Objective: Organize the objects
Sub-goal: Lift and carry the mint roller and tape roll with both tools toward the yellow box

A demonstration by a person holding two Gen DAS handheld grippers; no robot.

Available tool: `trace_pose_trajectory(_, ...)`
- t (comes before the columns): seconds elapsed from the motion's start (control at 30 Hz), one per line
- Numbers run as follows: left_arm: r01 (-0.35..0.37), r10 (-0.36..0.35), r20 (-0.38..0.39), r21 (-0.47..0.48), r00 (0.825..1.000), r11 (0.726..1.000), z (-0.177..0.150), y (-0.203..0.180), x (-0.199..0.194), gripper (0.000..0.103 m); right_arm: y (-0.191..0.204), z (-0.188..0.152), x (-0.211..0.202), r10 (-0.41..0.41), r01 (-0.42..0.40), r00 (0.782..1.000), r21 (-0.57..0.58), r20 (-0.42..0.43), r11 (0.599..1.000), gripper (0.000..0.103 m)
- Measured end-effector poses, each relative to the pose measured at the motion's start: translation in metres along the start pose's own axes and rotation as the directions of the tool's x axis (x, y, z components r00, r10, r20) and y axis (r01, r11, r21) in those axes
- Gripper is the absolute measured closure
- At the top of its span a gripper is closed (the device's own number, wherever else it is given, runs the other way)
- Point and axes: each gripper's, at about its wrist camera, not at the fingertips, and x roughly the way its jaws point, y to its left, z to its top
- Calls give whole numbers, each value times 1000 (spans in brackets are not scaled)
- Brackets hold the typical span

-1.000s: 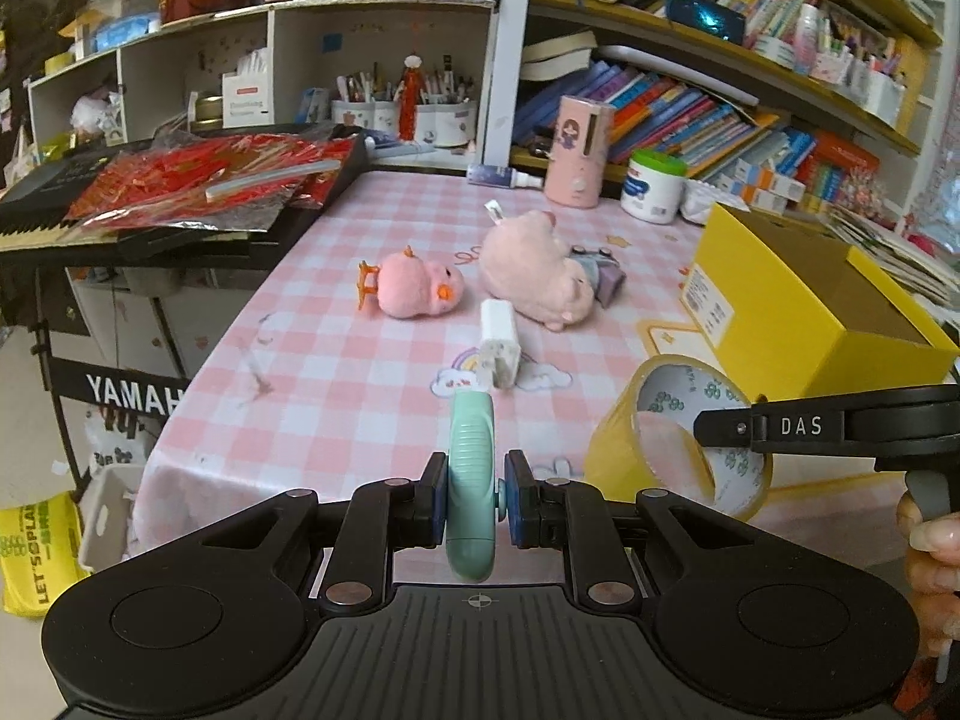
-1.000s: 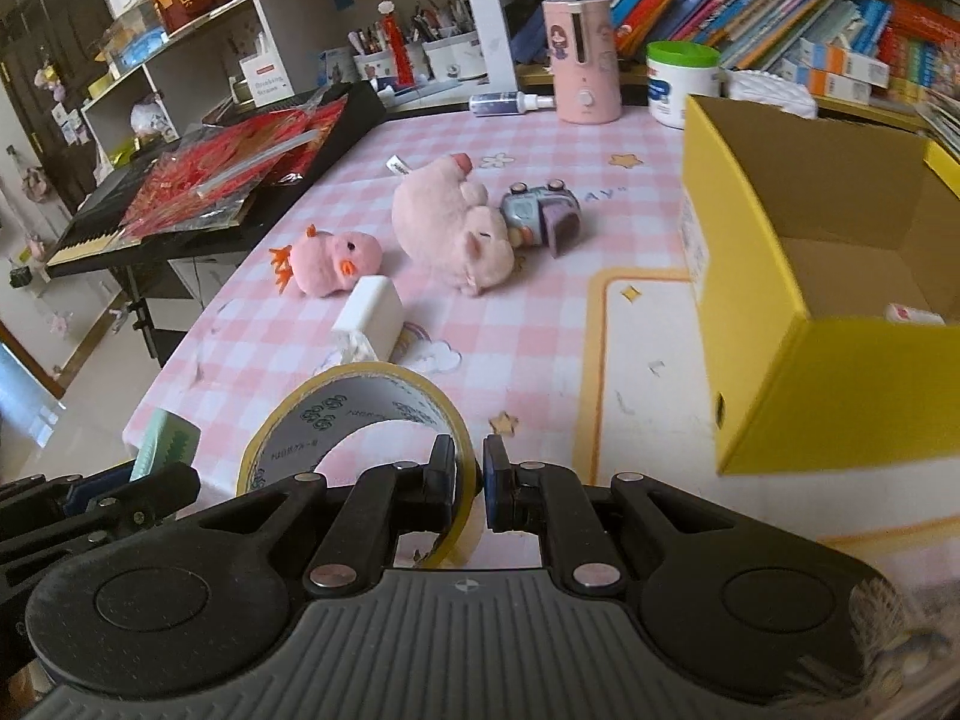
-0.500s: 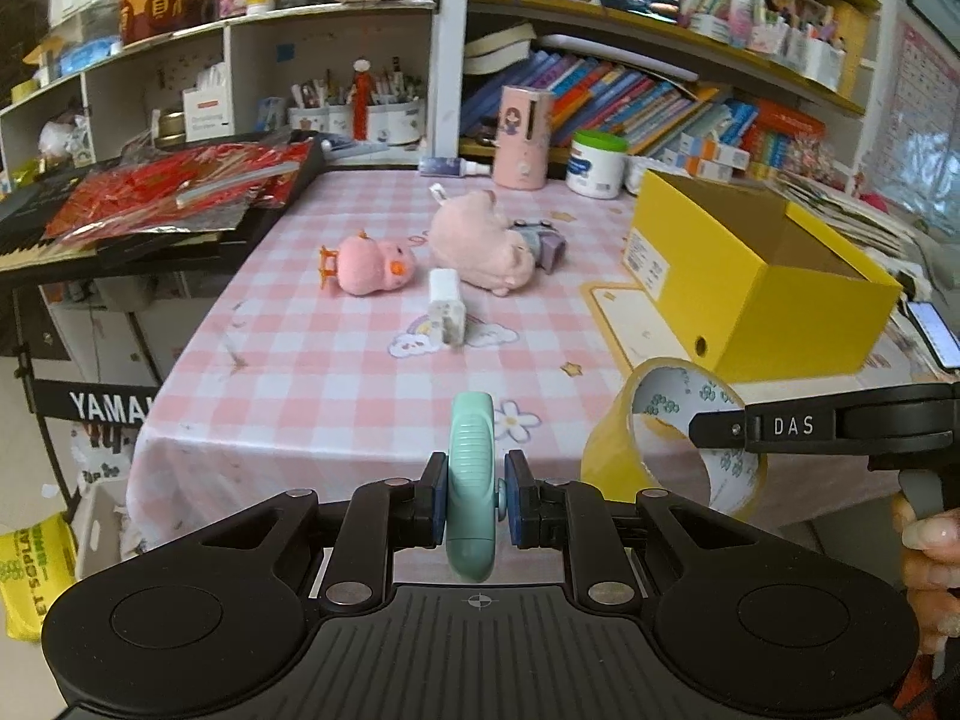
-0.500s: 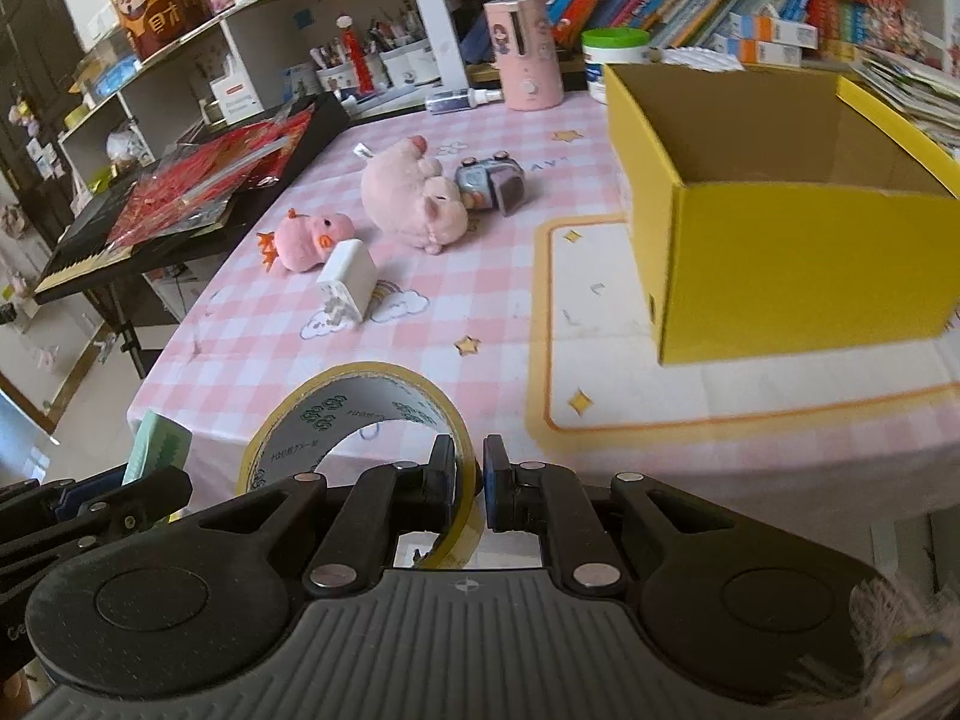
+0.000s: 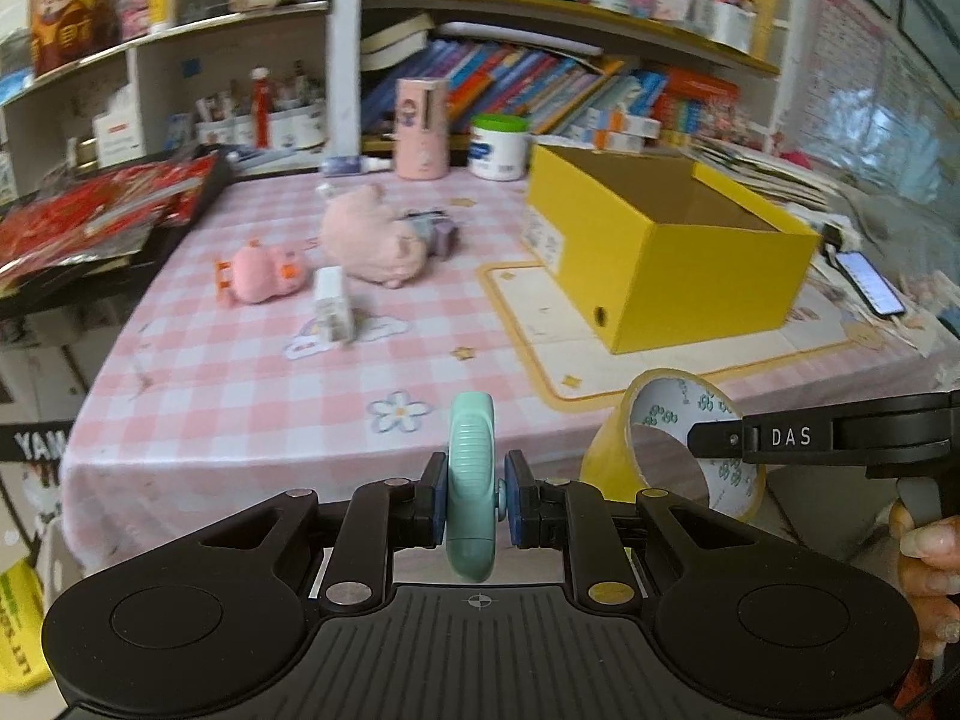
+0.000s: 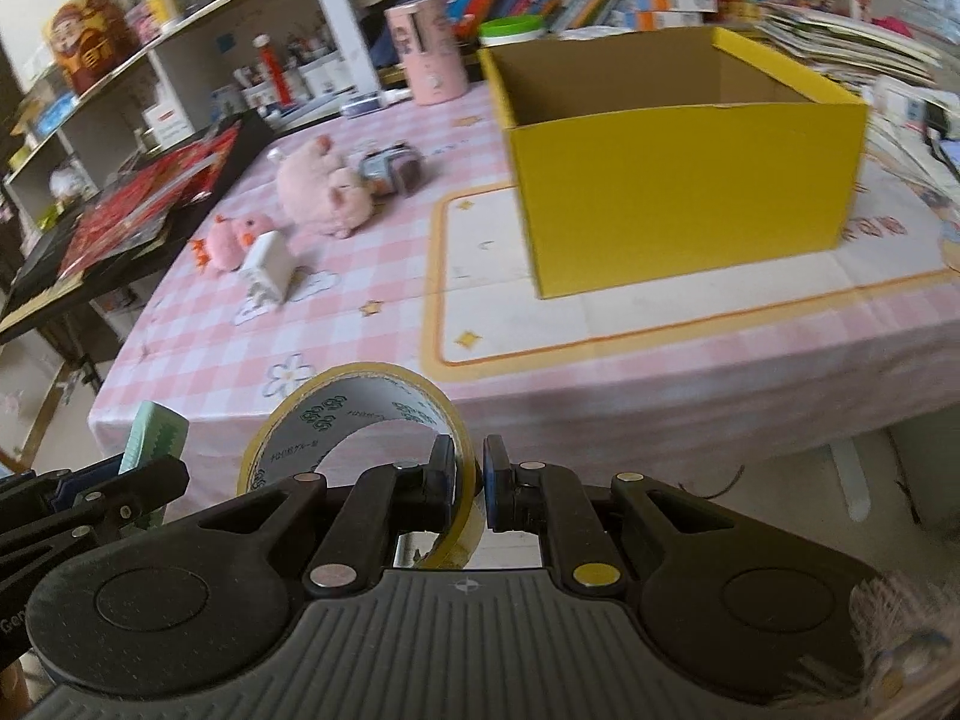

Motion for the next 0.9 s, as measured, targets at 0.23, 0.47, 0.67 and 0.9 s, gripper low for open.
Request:
trace_pose_trajectory(0.23, 74, -74, -1, 69, 997, 995, 6, -25, 9, 86, -27, -5, -15, -64, 62, 998, 71, 20, 996, 94)
trace_pose_trajectory(0.47, 123, -123, -1, 106, 992, 987, 12, -44, 15, 86, -47, -8, -27, -109, 105, 994, 116, 28, 988, 94)
trace_pose_trajectory(0.67, 161, -161, -6, 139, 987, 977, 17, -64, 22, 86, -67, -10, -36, -143, 137, 989, 150, 33, 979, 93)
trace_pose_trajectory(0.9, 169, -172, 7, 163, 985, 972, 27, -79, 28, 86, -86, -3, -39, -161, 152, 986, 183, 41, 971, 93)
